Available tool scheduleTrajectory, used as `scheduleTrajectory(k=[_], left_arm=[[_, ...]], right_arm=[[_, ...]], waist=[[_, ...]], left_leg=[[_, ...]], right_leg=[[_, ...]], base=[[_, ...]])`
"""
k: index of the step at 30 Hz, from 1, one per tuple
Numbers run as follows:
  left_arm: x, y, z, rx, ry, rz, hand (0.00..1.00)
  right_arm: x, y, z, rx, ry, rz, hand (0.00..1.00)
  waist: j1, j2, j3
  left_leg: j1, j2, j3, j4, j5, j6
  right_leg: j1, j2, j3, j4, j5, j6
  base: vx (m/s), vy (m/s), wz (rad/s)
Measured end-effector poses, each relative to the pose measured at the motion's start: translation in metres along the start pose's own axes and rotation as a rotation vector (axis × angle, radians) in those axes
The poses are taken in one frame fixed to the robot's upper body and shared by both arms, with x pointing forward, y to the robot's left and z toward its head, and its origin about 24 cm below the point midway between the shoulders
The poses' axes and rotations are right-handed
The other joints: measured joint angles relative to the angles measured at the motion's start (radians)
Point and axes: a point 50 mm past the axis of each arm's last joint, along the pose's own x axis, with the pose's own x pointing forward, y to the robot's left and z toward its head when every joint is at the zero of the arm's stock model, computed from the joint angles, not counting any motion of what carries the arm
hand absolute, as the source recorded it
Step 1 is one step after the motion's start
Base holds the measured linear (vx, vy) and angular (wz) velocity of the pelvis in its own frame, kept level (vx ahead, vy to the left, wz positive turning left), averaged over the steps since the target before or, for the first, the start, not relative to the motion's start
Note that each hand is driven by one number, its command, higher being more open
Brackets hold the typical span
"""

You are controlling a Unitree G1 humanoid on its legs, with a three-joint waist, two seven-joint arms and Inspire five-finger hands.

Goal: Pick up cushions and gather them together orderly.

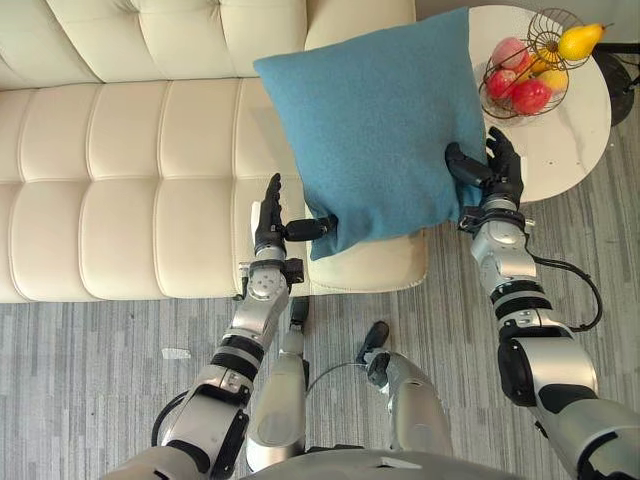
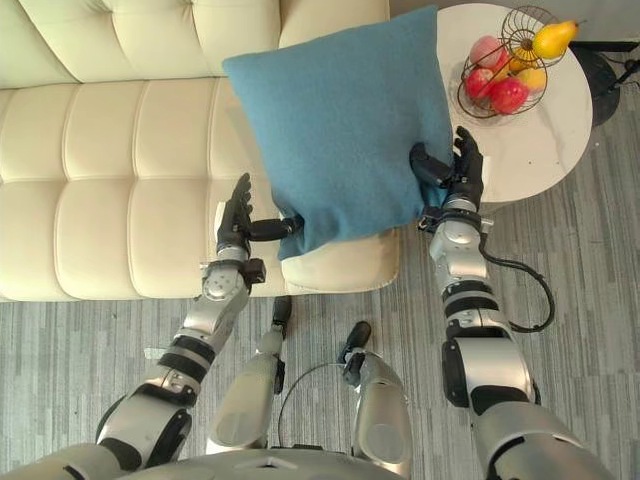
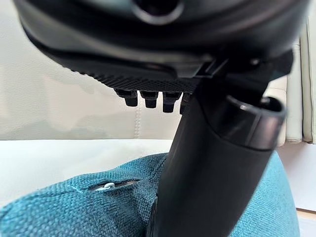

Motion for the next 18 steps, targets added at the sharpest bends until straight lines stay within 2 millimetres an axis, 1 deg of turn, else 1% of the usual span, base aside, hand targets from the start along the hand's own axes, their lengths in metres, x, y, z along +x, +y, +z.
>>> scheduleTrajectory(k=[5,6,7,9,11,12,14,16,18], left_arm=[[0.004,-0.003,0.006,-0.037,-0.004,0.008,0.00],[0.005,-0.005,0.009,-0.045,-0.011,0.006,0.00],[0.008,-0.009,0.016,-0.064,-0.029,0.005,0.00],[0.010,-0.010,0.021,-0.074,-0.045,0.005,0.00],[0.014,-0.013,0.032,-0.090,-0.089,-0.004,0.00],[0.014,-0.013,0.033,-0.090,-0.090,-0.004,0.00],[0.015,-0.012,0.035,-0.087,-0.100,-0.005,0.00],[0.014,-0.013,0.035,-0.086,-0.099,-0.006,0.00],[0.010,-0.013,0.033,-0.101,-0.097,-0.014,0.00]], right_arm=[[-0.004,0.003,-0.003,-0.007,-0.014,0.008,0.00],[-0.007,0.003,-0.005,-0.011,-0.014,0.011,0.00],[-0.009,0.002,-0.010,-0.011,-0.006,0.009,0.00],[-0.011,0.002,-0.012,-0.010,-0.002,0.006,0.00],[-0.018,0.000,-0.023,-0.012,0.024,-0.001,0.00],[-0.018,0.000,-0.023,-0.011,0.025,-0.002,0.00],[-0.026,0.003,-0.031,0.004,0.037,0.003,0.00],[-0.033,0.003,-0.039,0.010,0.053,0.006,0.00],[-0.045,0.002,-0.051,0.018,0.081,0.008,0.00]], waist=[[-0.003,-0.004,0.002],[-0.004,-0.004,0.002],[-0.004,-0.004,0.002],[-0.005,-0.004,0.002],[-0.007,-0.006,0.001],[-0.007,-0.006,0.001],[-0.018,-0.007,0.000],[-0.018,-0.008,-0.001],[-0.022,-0.009,-0.003]], left_leg=[[-0.002,0.003,0.018,0.000,0.002,-0.002],[-0.001,0.004,0.019,0.000,0.002,-0.001],[-0.001,0.005,0.018,0.000,0.003,-0.001],[0.000,0.005,0.019,-0.001,0.004,-0.001],[0.004,0.005,0.022,-0.001,0.005,0.000],[0.004,0.005,0.022,-0.001,0.005,0.000],[0.017,0.005,0.030,-0.001,0.006,0.000],[0.031,0.006,0.037,-0.001,0.006,0.000],[0.052,0.010,0.040,-0.002,0.004,-0.001]], right_leg=[[-0.022,0.001,0.019,0.020,-0.003,-0.002],[-0.022,0.001,0.019,0.021,-0.003,-0.002],[-0.021,0.002,0.019,0.022,-0.003,-0.002],[-0.021,0.002,0.019,0.023,-0.003,-0.002],[-0.020,0.002,0.026,0.024,-0.003,-0.003],[-0.020,0.002,0.027,0.024,-0.003,-0.003],[-0.014,0.004,0.036,0.024,-0.003,-0.003],[-0.002,0.006,0.042,0.022,-0.002,-0.003],[0.023,0.012,0.040,0.009,-0.002,-0.003]], base=[[-0.03,-0.090,-0.10],[-0.02,-0.077,-0.02],[-0.01,-0.062,0.00],[-0.01,-0.041,0.00],[0.00,-0.056,-0.02],[0.00,-0.048,-0.06],[0.00,-0.051,-0.10],[0.00,-0.051,-0.09],[-0.01,-0.043,-0.02]])
